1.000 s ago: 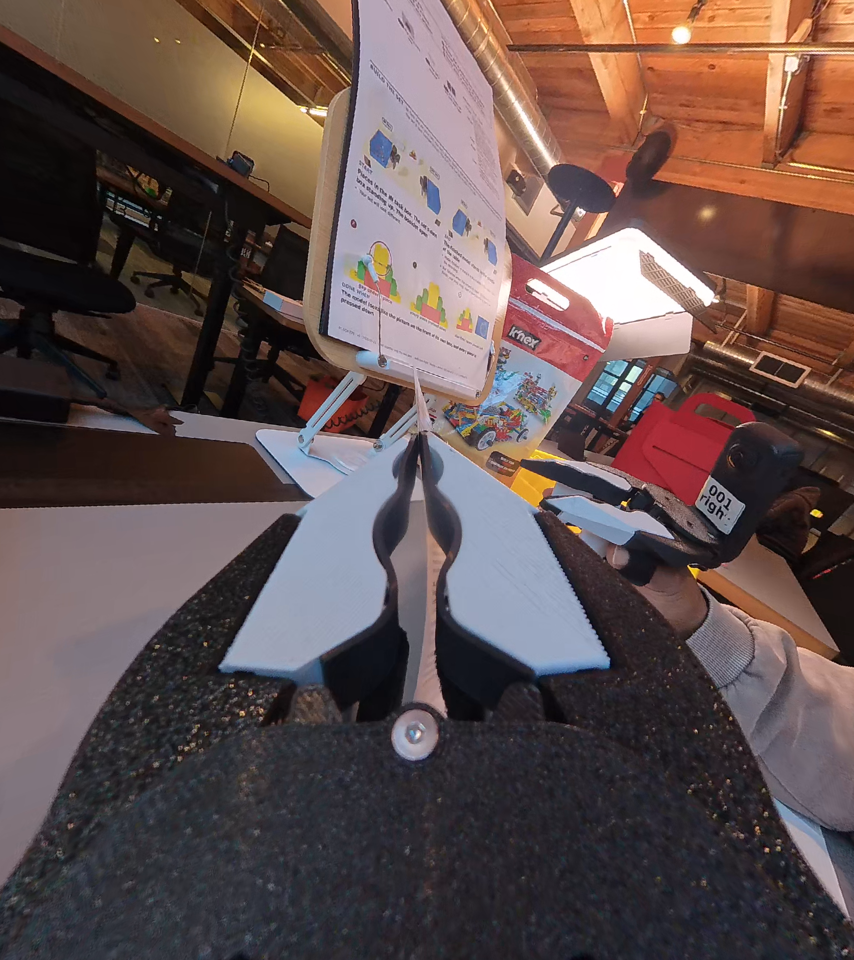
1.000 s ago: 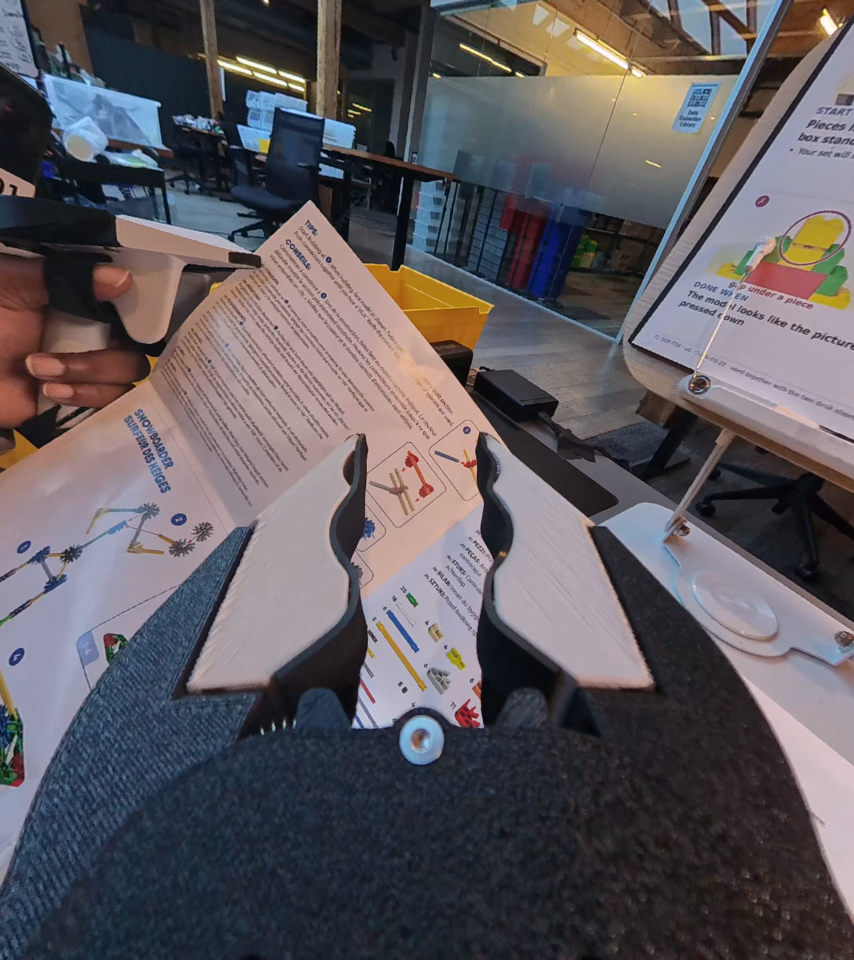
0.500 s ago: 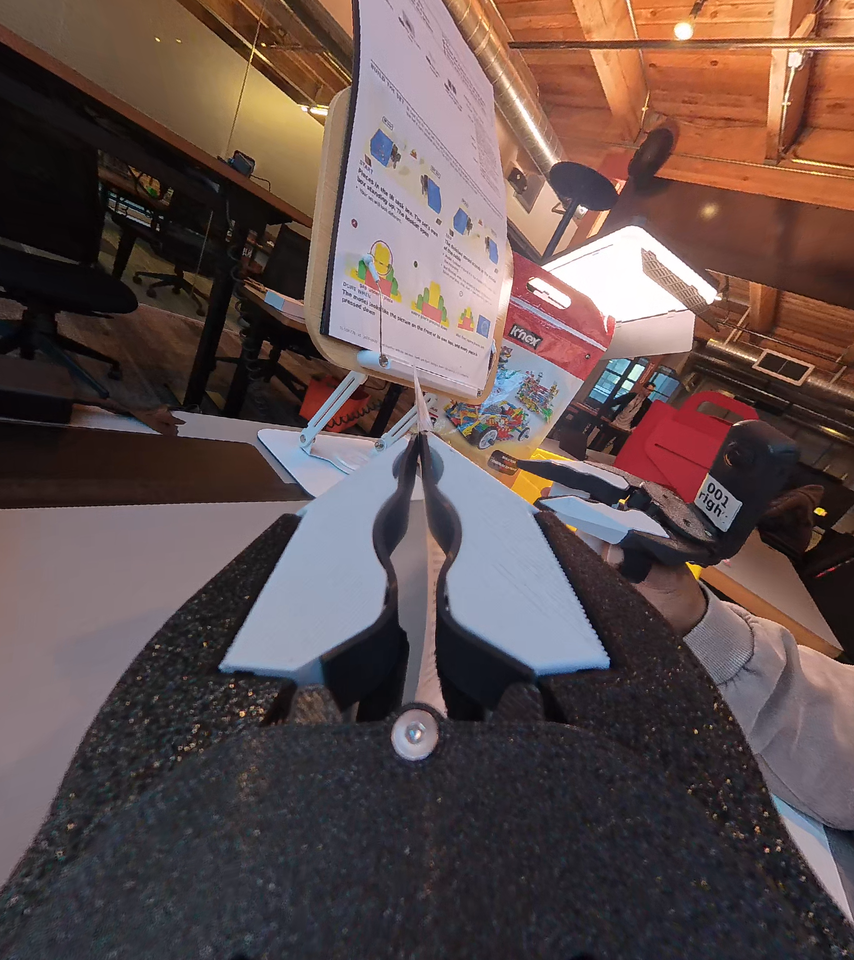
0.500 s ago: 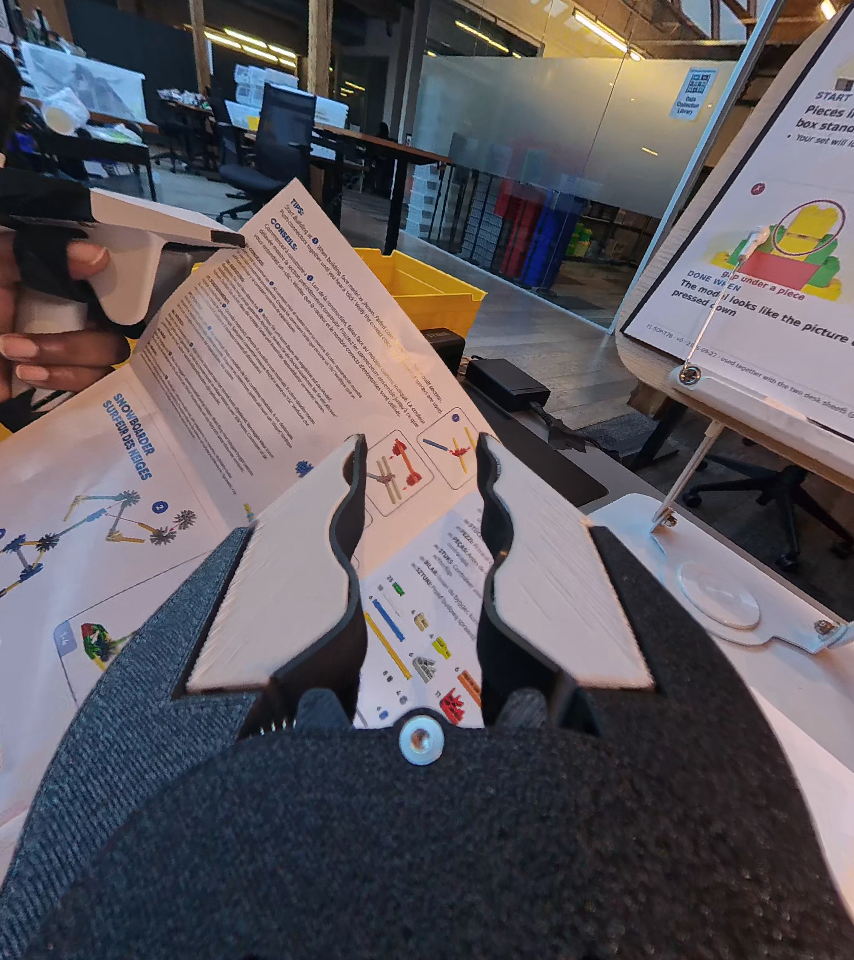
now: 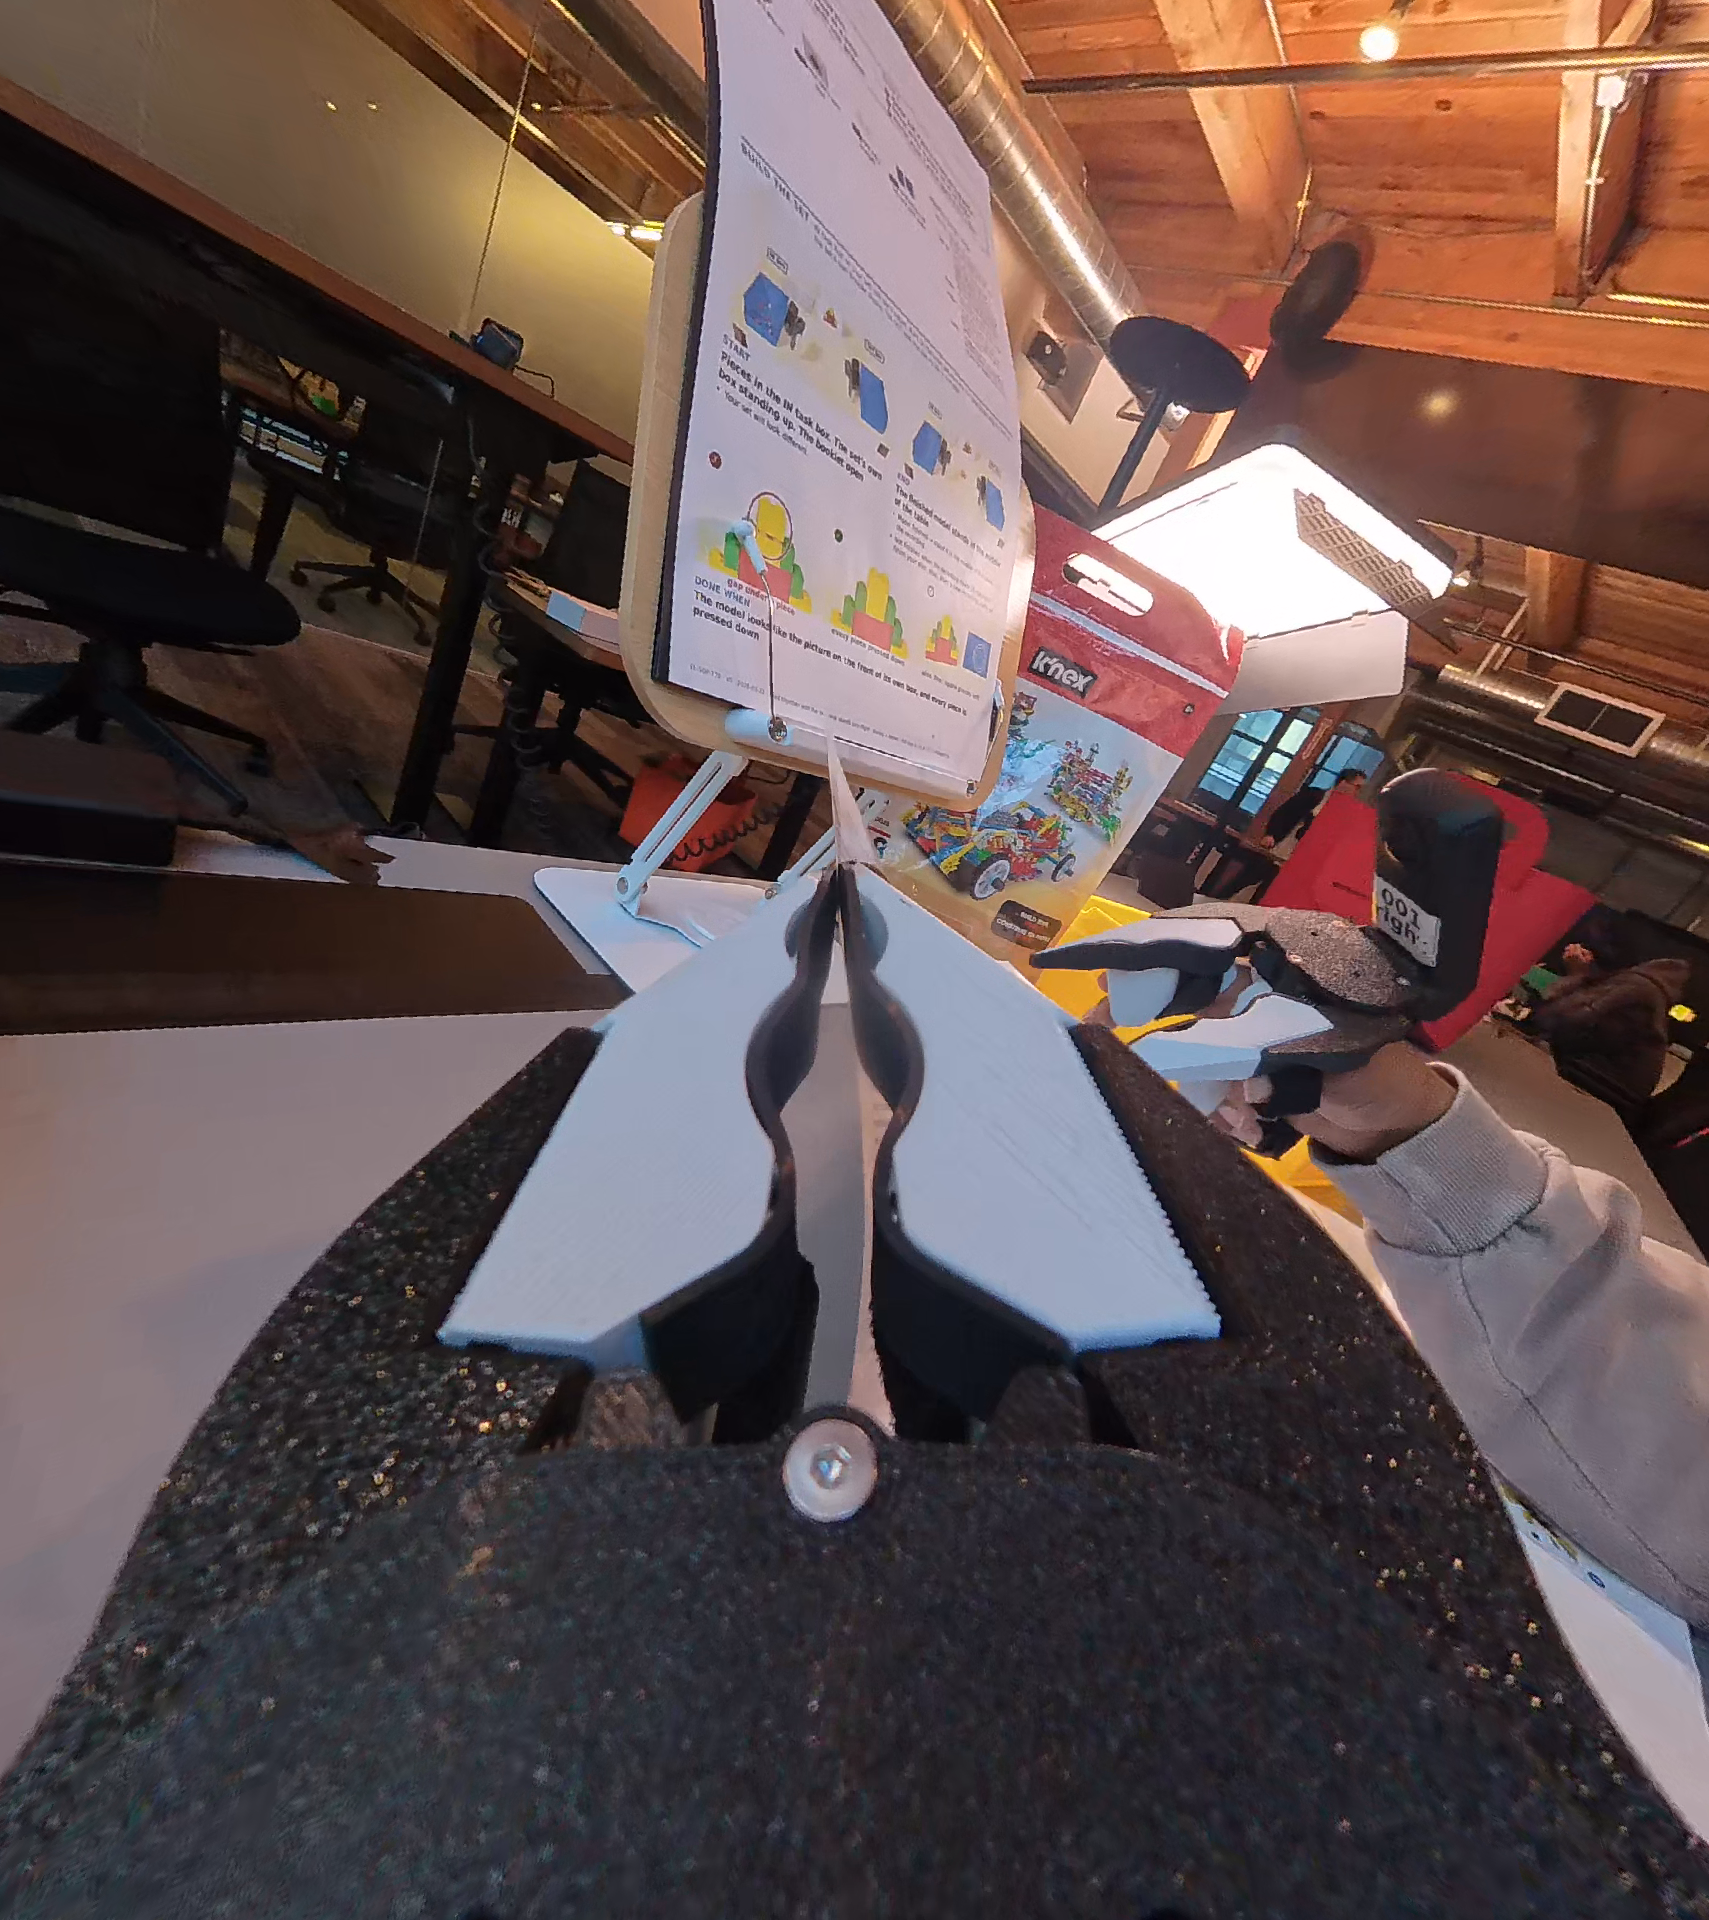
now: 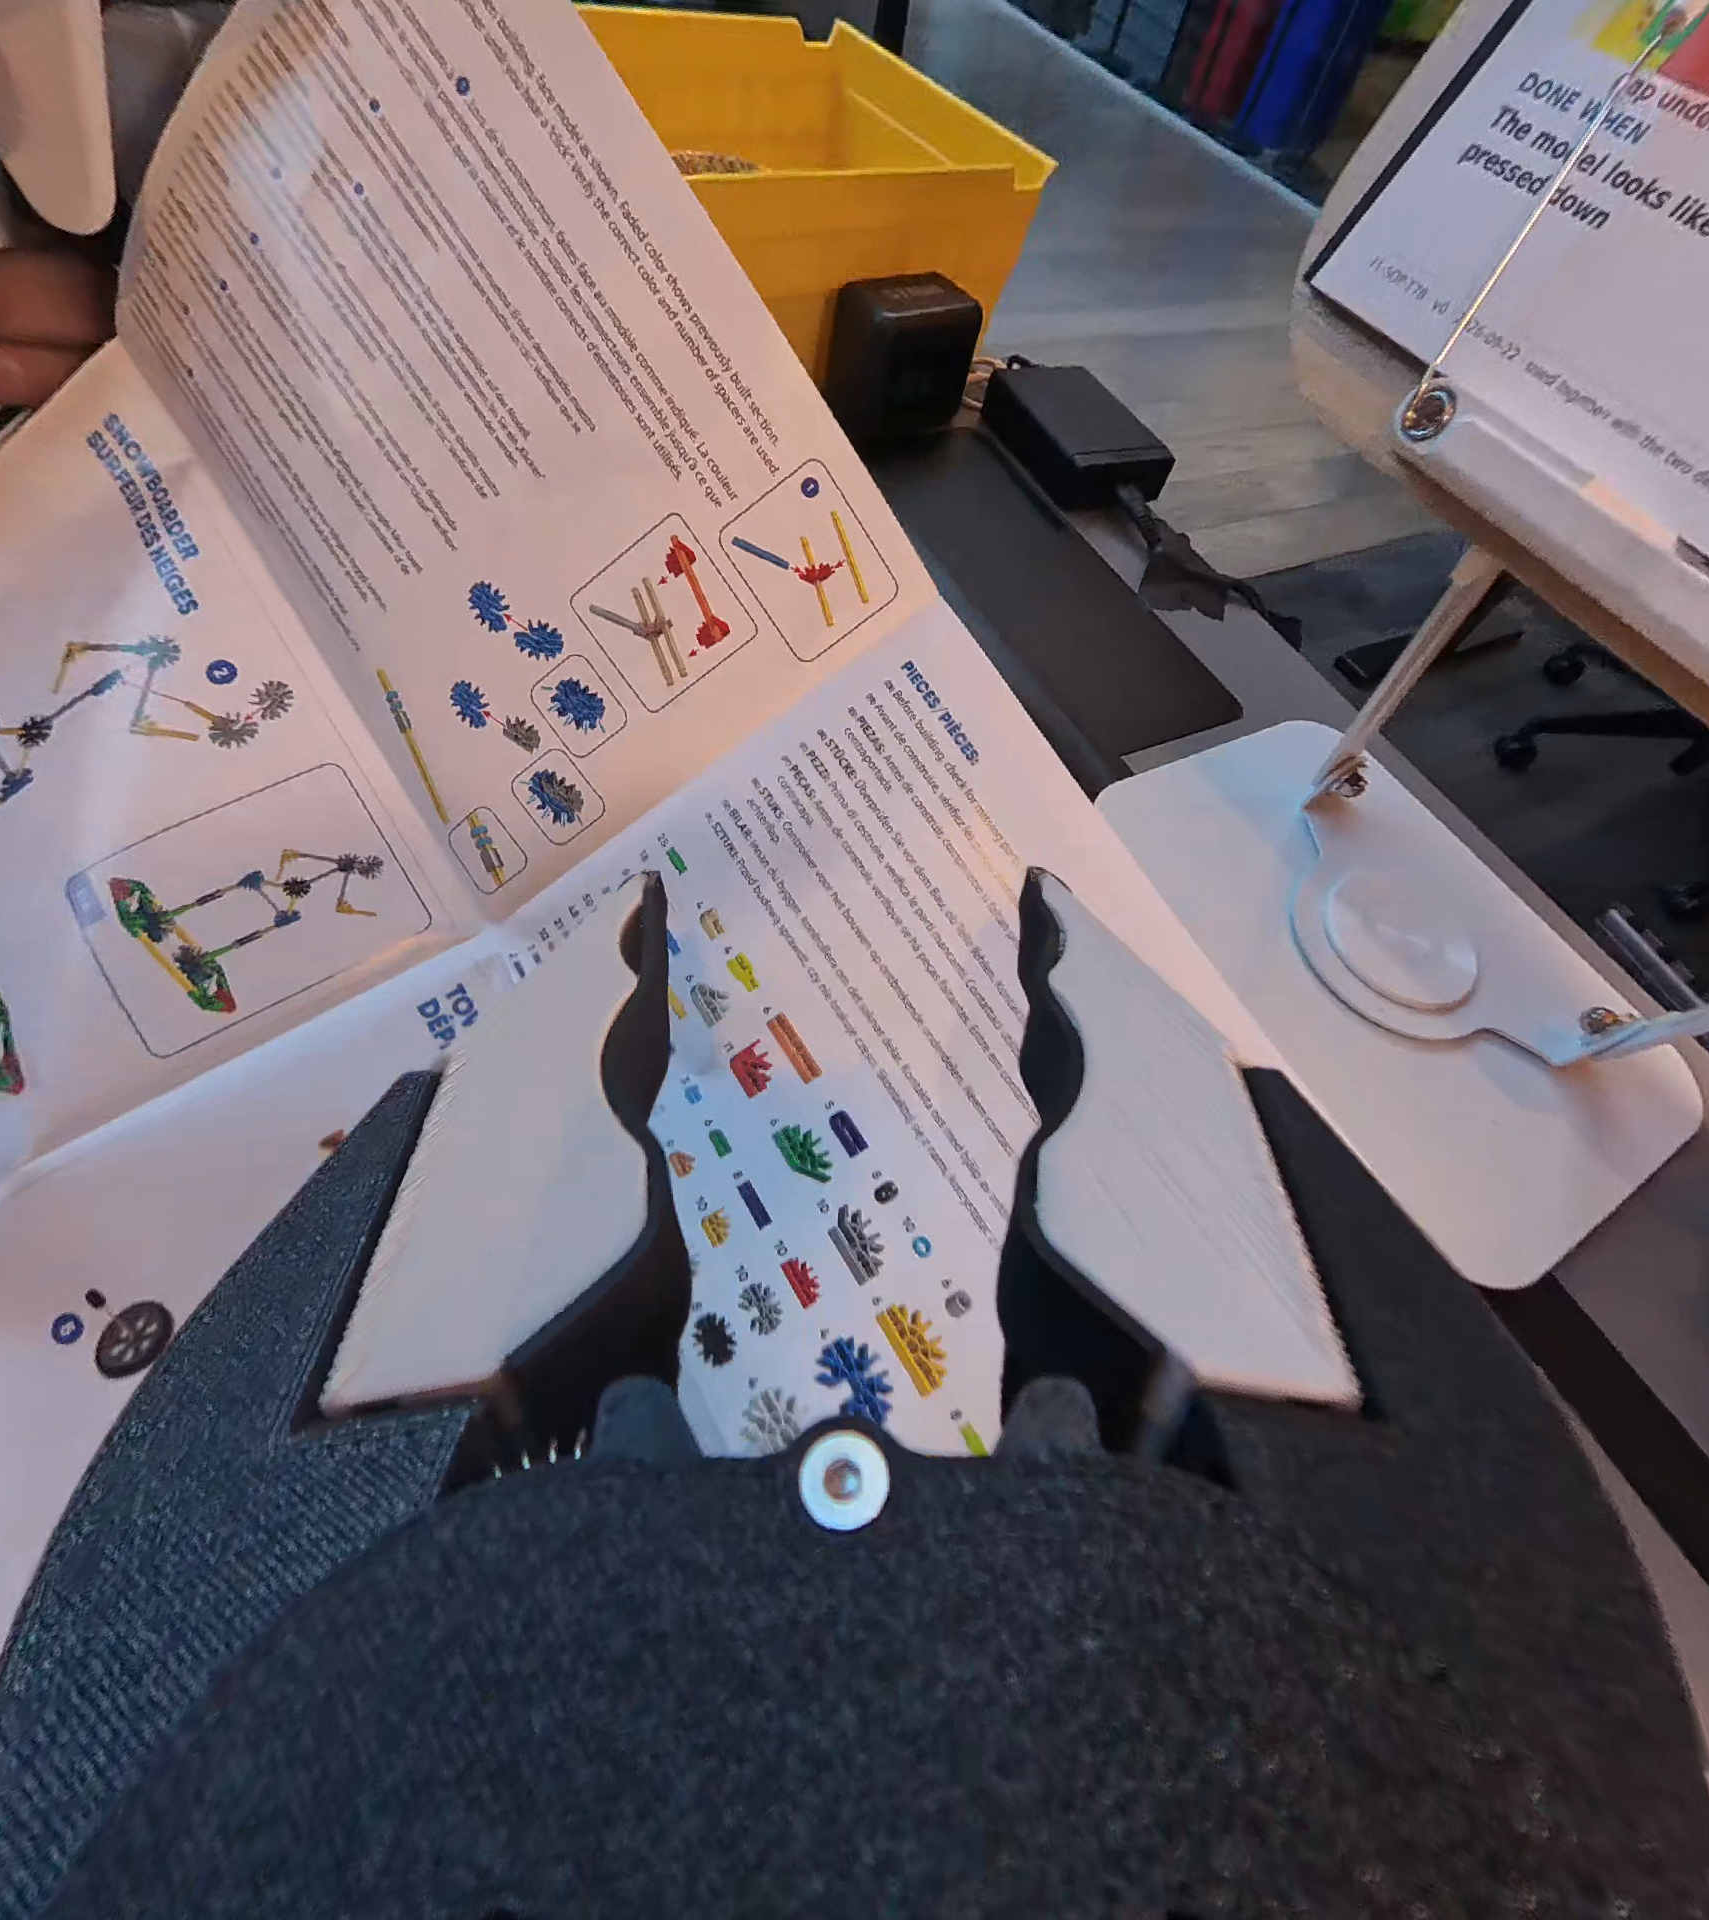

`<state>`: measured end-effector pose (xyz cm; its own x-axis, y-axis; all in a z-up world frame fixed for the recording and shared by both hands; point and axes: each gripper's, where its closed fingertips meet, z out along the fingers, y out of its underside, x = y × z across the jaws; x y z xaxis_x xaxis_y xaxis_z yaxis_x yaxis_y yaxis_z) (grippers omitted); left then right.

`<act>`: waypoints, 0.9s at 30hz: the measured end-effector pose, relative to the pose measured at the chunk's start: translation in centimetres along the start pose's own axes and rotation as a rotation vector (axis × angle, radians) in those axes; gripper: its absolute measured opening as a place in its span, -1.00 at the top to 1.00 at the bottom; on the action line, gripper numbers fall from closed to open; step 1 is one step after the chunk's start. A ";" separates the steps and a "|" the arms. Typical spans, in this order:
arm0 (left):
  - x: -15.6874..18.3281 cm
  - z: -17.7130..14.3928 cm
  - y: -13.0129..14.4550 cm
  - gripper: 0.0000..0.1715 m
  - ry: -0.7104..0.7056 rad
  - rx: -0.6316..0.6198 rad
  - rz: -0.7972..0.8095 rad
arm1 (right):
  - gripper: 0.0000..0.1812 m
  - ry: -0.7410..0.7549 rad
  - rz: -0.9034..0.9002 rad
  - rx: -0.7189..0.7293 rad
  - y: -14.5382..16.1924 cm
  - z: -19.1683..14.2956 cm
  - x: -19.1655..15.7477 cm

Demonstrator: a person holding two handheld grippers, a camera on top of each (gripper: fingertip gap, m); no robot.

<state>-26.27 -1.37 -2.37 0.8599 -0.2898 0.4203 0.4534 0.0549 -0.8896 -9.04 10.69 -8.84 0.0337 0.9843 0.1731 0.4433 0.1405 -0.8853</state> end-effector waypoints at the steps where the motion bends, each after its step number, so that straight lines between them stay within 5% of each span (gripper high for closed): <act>1: 0.0 0.0 0.0 1.00 0.000 0.001 -0.001 | 0.26 0.006 -0.008 -0.009 0.1 -0.6 0.2; 12: -0.1 0.1 0.2 1.00 -0.008 -0.003 0.007 | 0.27 0.041 0.057 -0.013 4.7 -7.3 0.1; 27: -0.4 0.2 0.4 1.00 -0.022 -0.006 0.025 | 0.26 0.076 0.022 -0.008 9.0 -10.2 -3.8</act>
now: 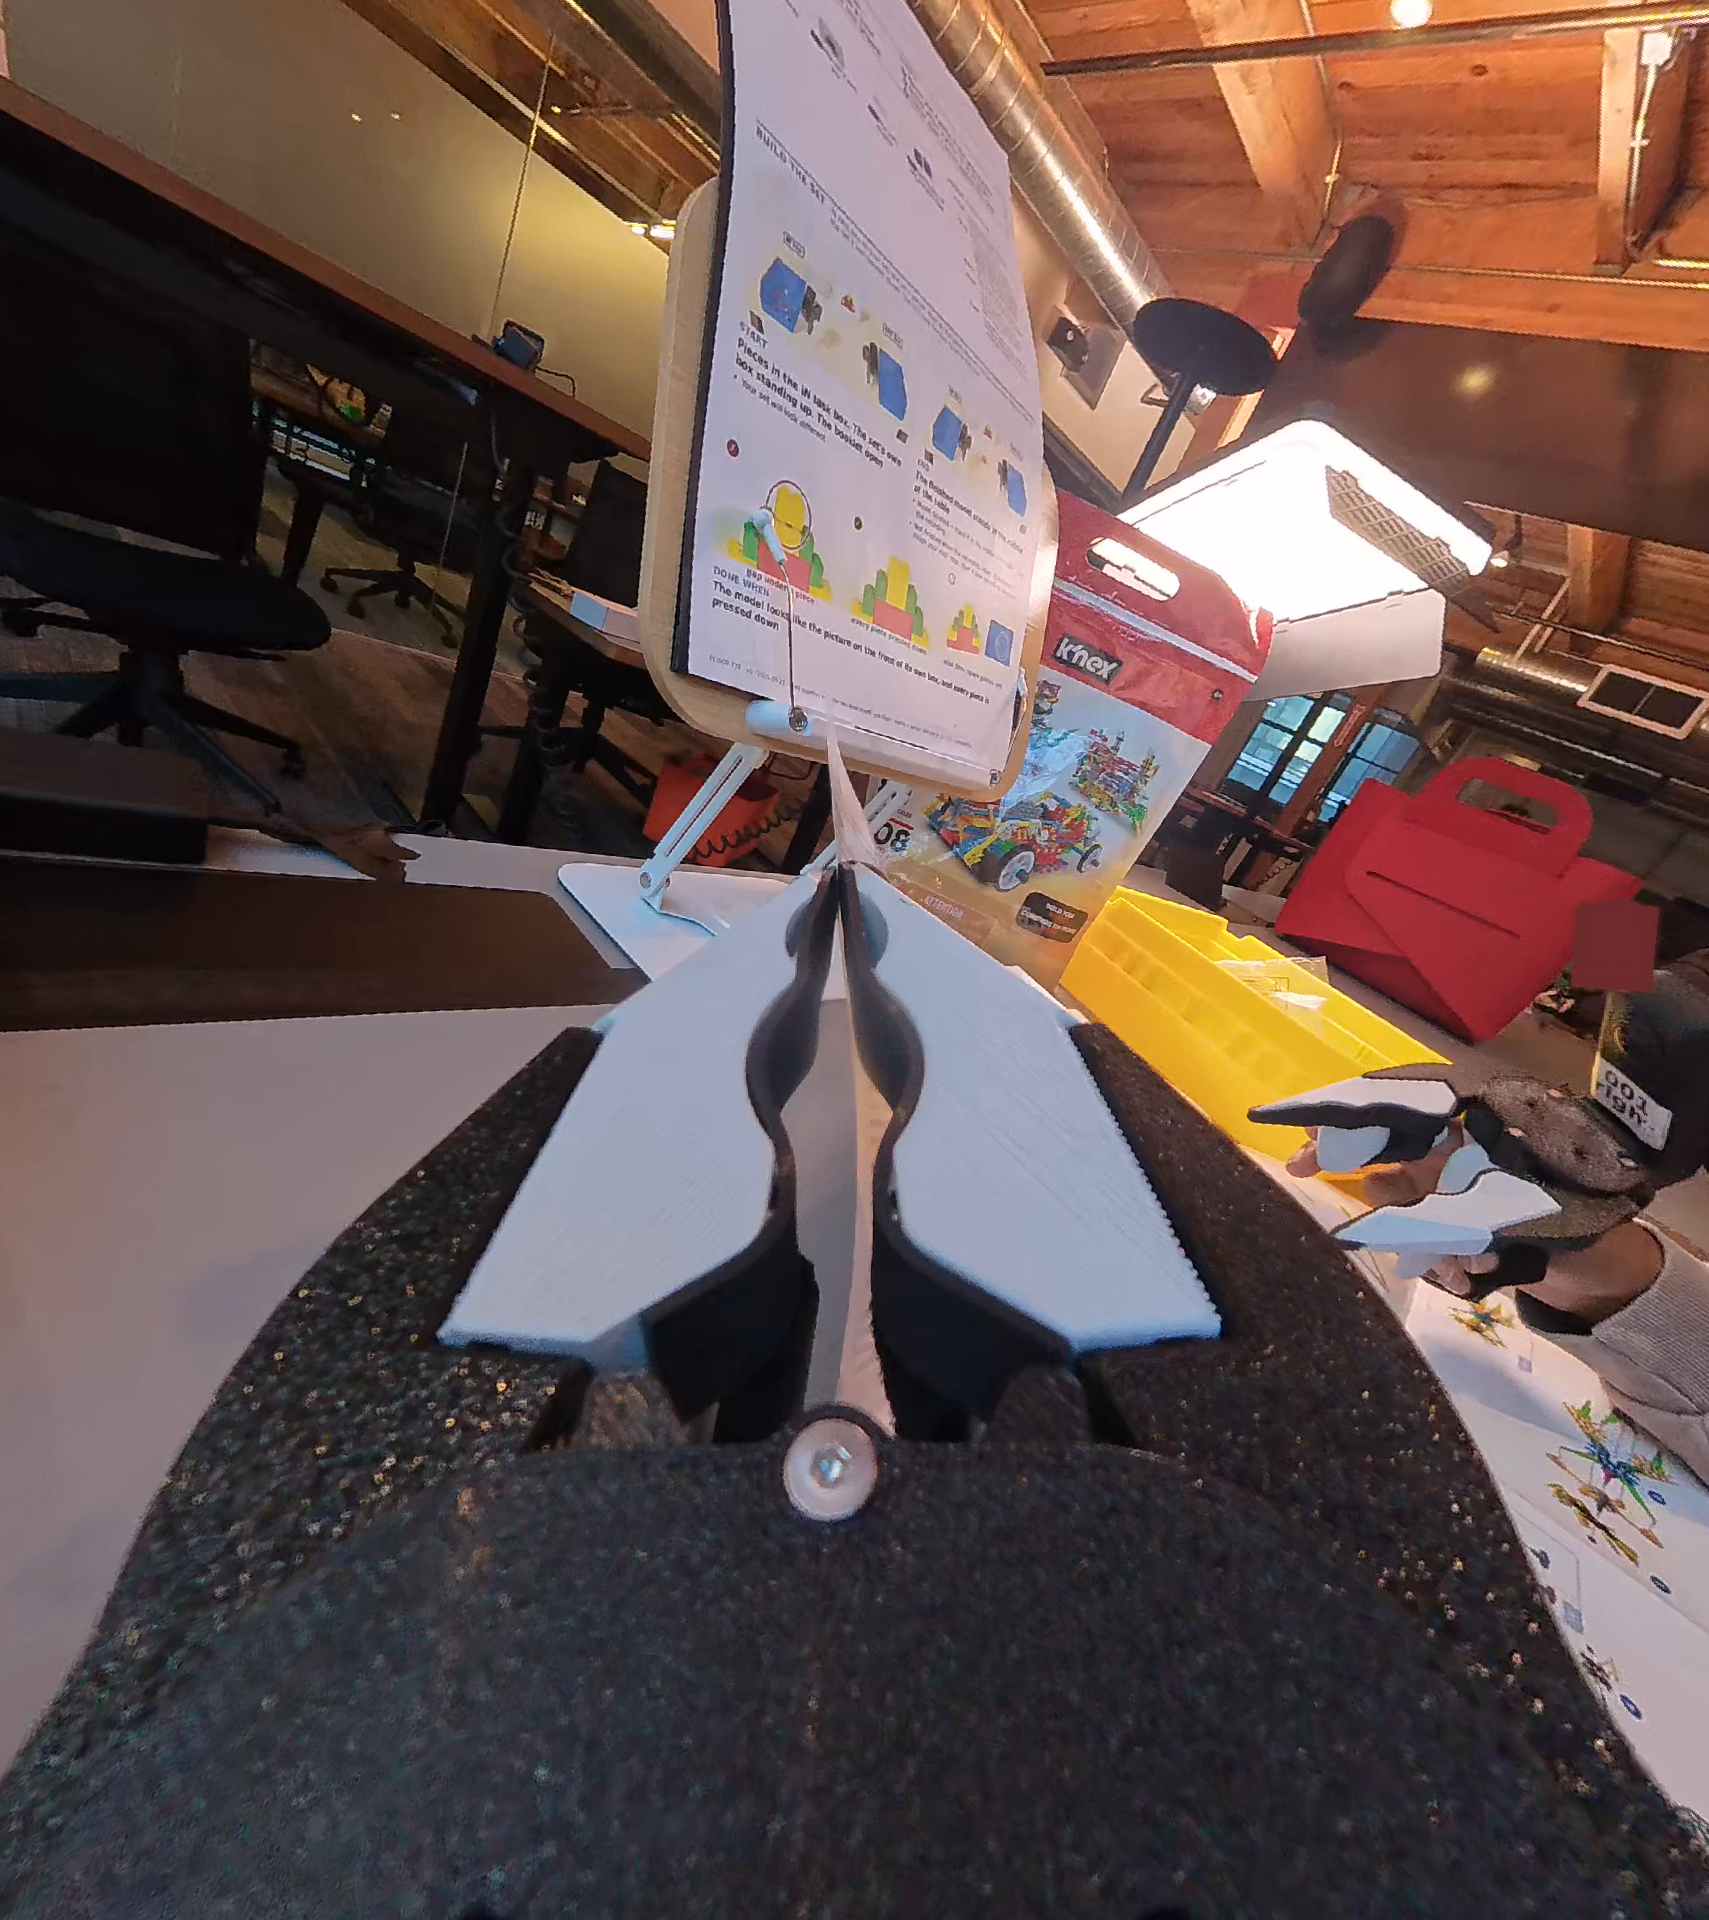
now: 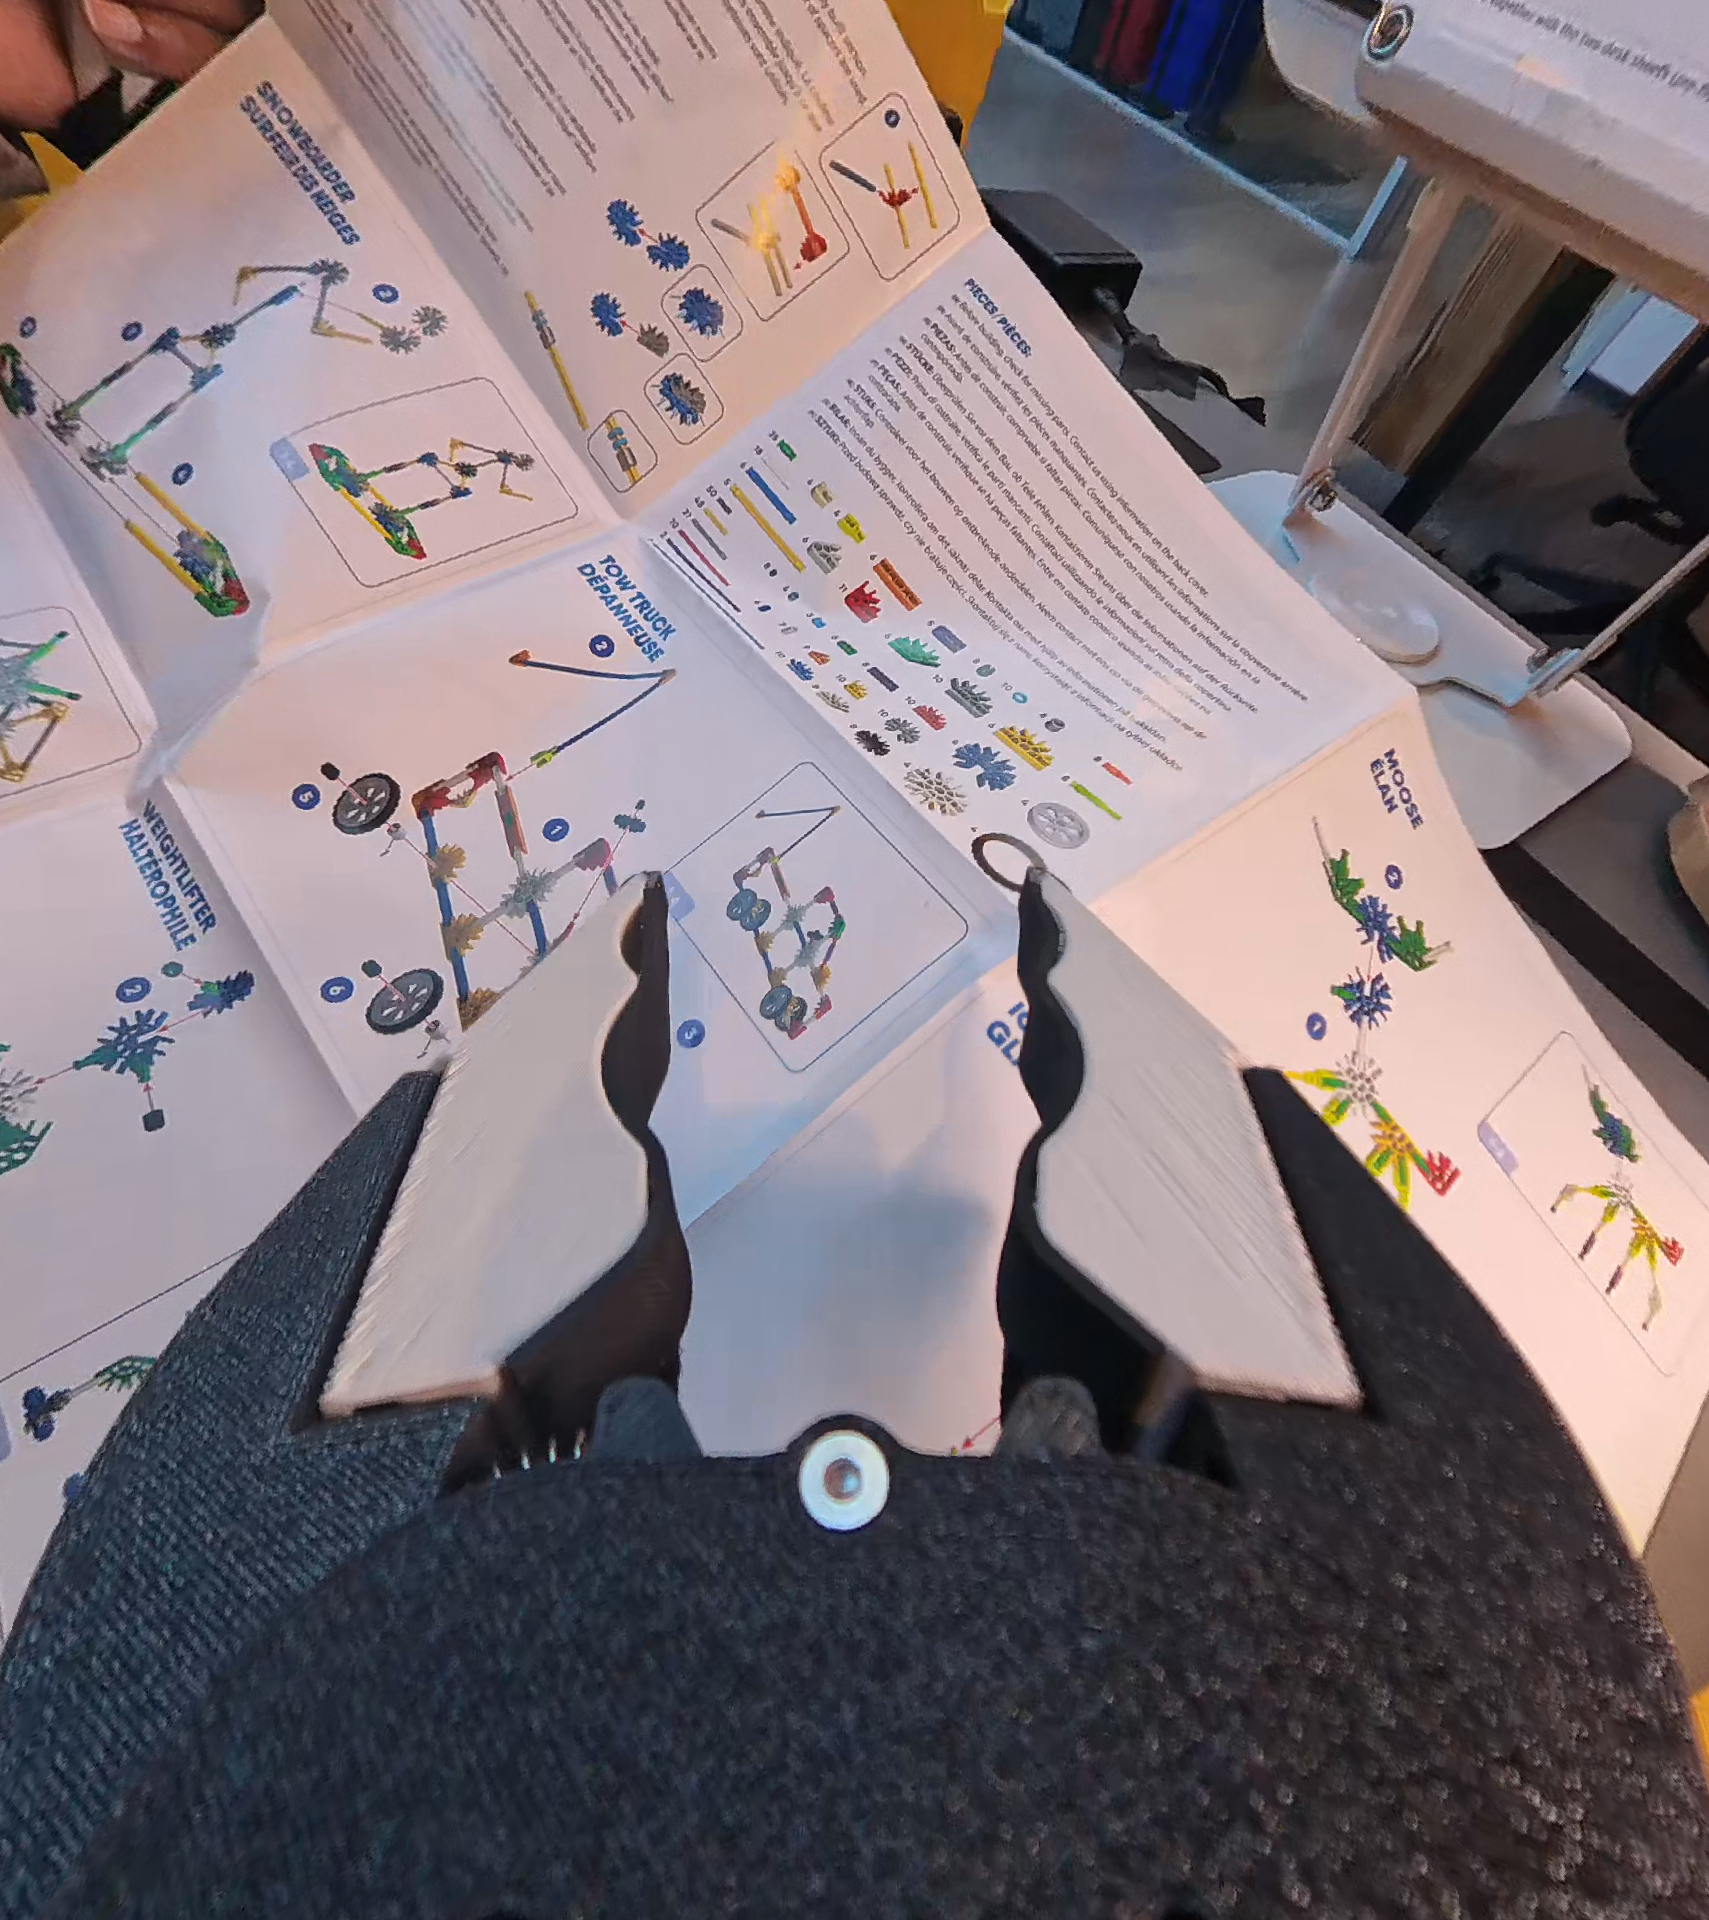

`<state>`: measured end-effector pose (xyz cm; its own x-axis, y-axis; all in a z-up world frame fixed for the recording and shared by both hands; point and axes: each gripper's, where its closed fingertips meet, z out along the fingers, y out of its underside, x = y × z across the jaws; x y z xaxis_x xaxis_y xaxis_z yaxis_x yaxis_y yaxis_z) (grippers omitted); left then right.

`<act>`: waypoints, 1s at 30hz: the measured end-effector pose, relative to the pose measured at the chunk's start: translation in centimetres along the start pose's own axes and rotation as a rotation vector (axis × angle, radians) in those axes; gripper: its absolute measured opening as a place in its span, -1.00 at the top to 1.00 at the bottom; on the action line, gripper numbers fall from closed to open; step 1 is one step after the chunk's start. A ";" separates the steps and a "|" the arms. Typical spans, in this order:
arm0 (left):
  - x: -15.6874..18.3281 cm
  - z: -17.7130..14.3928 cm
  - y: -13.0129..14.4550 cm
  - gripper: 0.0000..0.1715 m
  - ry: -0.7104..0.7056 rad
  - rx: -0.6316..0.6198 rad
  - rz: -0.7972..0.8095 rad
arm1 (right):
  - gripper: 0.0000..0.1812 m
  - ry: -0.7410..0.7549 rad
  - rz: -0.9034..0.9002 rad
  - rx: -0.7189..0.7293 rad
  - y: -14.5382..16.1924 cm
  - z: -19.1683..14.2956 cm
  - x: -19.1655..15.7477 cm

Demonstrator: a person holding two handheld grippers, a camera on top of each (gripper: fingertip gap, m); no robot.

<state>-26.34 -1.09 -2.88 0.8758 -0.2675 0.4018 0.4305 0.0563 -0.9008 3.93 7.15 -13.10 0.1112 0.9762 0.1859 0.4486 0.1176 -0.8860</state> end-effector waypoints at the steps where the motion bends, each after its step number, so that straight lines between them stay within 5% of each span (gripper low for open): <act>1: 0.0 0.0 0.0 1.00 -0.002 -0.001 0.002 | 0.26 0.005 -0.002 -0.002 0.2 -0.1 -0.1; 30: 0.0 0.1 0.2 1.00 -0.011 -0.005 0.017 | 0.29 0.115 0.137 0.075 1.1 -2.2 3.9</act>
